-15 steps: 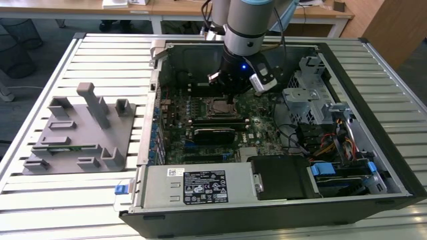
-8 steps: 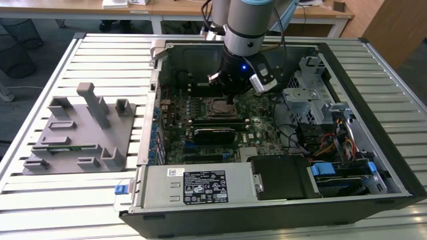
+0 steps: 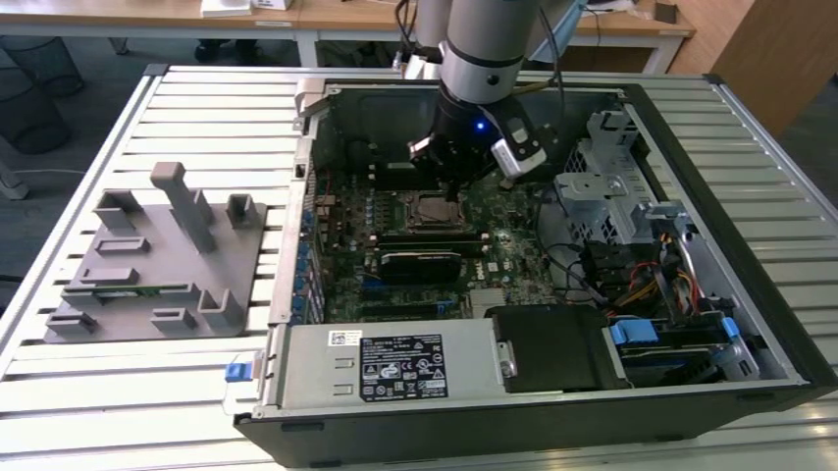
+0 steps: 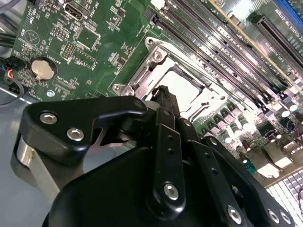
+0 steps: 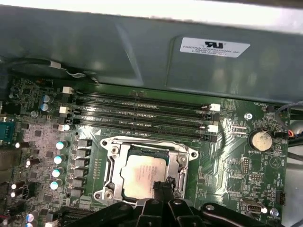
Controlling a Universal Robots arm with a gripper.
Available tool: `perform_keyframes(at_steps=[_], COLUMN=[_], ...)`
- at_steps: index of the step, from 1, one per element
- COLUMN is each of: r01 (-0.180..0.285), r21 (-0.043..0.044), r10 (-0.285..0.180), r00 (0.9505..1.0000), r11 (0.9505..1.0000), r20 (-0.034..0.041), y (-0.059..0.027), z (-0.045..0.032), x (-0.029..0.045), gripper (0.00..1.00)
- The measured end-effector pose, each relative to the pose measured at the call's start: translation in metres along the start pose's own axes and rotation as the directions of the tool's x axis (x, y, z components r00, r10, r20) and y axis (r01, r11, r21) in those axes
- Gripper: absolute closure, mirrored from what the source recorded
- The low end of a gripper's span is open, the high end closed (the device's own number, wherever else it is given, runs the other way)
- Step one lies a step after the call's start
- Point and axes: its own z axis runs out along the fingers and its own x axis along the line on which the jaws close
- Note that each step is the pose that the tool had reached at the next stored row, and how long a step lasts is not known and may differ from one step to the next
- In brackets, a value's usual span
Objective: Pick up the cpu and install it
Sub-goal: 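Install the second cpu locking lever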
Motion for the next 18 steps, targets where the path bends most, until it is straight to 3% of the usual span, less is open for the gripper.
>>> perform_keyframes(at_steps=[18], r01=[0.0], r21=[0.0002], r10=[0.0], r00=[1.0], r11=[1.0], r20=[0.0], y=[-0.0106], z=[-0.0009], x=[0.0011], gripper=[0.89])
